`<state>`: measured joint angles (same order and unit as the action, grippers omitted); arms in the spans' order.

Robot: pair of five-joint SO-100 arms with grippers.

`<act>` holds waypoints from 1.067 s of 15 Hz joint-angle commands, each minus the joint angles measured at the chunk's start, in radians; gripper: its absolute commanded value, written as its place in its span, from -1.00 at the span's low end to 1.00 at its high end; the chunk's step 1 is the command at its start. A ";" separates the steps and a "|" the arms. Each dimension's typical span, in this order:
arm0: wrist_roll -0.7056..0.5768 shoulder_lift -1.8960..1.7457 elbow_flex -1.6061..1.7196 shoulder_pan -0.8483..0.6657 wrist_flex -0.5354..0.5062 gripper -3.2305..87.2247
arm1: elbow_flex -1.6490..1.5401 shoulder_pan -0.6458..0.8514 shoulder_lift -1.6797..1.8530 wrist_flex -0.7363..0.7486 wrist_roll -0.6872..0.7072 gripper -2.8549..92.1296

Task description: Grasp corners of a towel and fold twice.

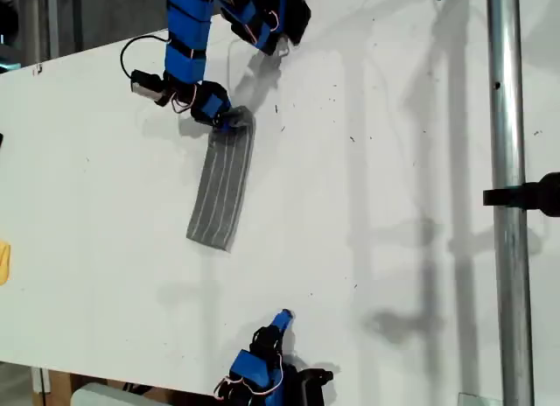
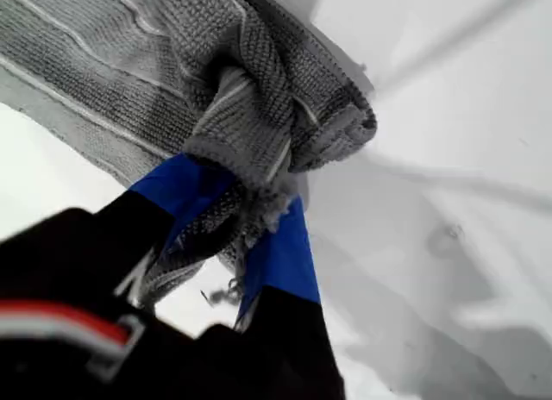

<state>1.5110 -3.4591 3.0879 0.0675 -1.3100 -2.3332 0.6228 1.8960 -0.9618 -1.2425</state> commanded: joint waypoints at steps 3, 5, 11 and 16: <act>-0.018 -0.008 -0.043 -0.025 0.031 -0.99 | 0.041 -0.069 0.687 -0.591 -0.043 -0.94; -0.020 -0.008 -0.038 -0.021 0.043 -0.99 | 0.209 -0.100 0.719 -0.666 -0.060 -0.94; -0.005 -0.008 -0.034 -0.005 0.035 -0.99 | 0.331 -0.104 0.051 -0.058 0.002 -0.95; -0.012 -0.008 -0.018 -0.008 0.041 -0.99 | 0.690 -0.176 -0.307 0.072 0.031 -0.95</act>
<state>1.5002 -3.4591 3.0879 0.0522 -1.2824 -1.7579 0.4633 1.5953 -0.9204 -1.2287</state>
